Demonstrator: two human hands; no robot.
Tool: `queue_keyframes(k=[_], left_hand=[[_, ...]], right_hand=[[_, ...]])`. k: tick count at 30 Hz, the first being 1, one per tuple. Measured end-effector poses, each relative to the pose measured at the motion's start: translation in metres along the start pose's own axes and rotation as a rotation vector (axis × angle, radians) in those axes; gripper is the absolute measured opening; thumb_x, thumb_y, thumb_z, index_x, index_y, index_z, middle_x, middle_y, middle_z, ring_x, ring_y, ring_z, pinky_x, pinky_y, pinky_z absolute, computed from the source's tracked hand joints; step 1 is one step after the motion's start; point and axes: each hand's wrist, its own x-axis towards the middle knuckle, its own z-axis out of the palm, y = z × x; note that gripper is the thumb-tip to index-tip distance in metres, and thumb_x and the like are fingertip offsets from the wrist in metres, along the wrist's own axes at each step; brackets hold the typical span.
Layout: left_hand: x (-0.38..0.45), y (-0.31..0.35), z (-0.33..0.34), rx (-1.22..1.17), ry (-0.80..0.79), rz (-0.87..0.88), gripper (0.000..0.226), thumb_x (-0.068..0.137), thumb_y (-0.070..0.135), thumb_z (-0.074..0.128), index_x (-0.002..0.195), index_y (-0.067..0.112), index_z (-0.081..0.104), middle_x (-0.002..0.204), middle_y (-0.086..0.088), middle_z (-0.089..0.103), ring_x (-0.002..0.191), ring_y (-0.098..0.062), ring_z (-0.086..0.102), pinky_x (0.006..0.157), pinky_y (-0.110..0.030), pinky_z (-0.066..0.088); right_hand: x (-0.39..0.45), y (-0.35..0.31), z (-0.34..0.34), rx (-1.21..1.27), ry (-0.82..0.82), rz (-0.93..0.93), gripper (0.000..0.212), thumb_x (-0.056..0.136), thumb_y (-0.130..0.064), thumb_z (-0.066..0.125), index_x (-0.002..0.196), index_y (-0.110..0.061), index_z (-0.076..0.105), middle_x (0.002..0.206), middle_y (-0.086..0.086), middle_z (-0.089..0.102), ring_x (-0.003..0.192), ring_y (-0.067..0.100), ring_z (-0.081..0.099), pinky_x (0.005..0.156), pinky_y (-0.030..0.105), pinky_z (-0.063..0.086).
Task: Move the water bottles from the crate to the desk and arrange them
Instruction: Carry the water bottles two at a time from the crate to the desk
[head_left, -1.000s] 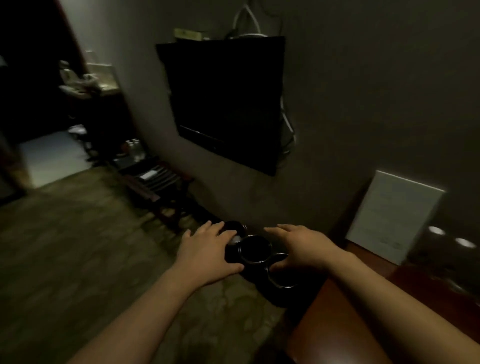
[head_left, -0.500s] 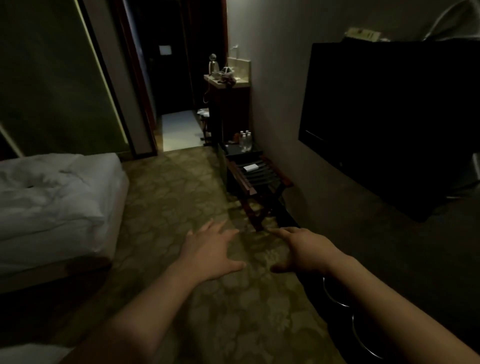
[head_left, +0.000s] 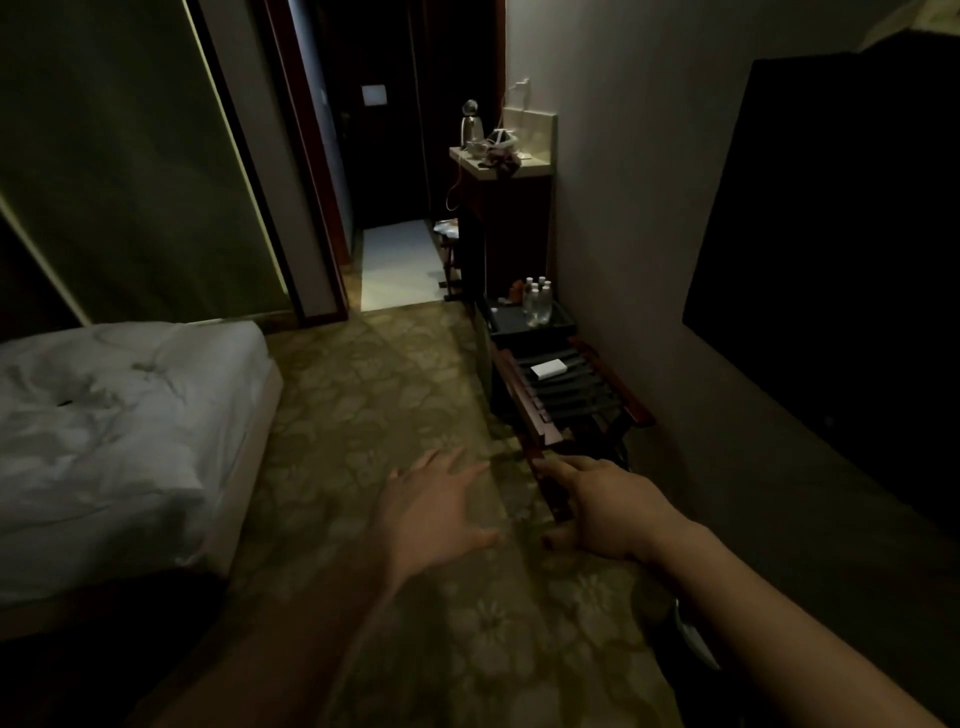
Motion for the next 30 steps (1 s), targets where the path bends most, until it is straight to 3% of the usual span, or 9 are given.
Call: queue_keyframes(k=[9, 14, 23, 30], left_hand=[[0.153, -0.105, -0.024, -0.026, 0.032, -0.092, 0.091, 0.069, 0.075, 0.061, 0.148, 0.045, 0.026, 0.163, 0.008, 0.016, 0.149, -0.020, 0.014, 0.115, -0.050, 0.027], [0.235, -0.178, -0.020, -0.055, 0.026, -0.121, 0.090, 0.072, 0.076, 0.059, 0.149, 0.045, 0.023, 0.163, 0.011, 0.012, 0.149, -0.017, 0.011, 0.117, -0.053, 0.022], [0.412, -0.319, -0.047, -0.014, -0.004, -0.034, 0.091, 0.073, 0.078, 0.055, 0.150, 0.042, 0.023, 0.163, 0.010, 0.013, 0.149, -0.018, 0.013, 0.117, -0.050, 0.023], [0.538, -0.379, -0.065, 0.021, -0.040, 0.062, 0.090, 0.072, 0.080, 0.053, 0.149, 0.044, 0.024, 0.163, 0.009, 0.014, 0.149, -0.018, 0.013, 0.116, -0.050, 0.025]], right_hand=[[0.198, 0.009, -0.037, -0.038, -0.035, -0.095, 0.095, 0.073, -0.072, 0.064, 0.152, -0.043, 0.019, 0.157, -0.008, 0.031, 0.138, 0.023, 0.038, 0.102, 0.042, 0.045], [0.314, -0.002, -0.037, -0.058, -0.045, -0.120, 0.098, 0.073, -0.073, 0.065, 0.153, -0.043, 0.015, 0.163, -0.002, 0.015, 0.145, 0.027, 0.025, 0.109, 0.041, 0.035], [0.515, -0.029, -0.069, -0.052, -0.049, -0.039, 0.095, 0.078, -0.070, 0.063, 0.154, -0.041, 0.014, 0.165, 0.000, 0.009, 0.148, 0.028, 0.020, 0.112, 0.039, 0.031], [0.630, -0.016, -0.096, -0.004, -0.062, 0.066, 0.093, 0.079, -0.070, 0.062, 0.154, -0.040, 0.016, 0.164, 0.000, 0.012, 0.148, 0.025, 0.021, 0.113, 0.045, 0.033]])
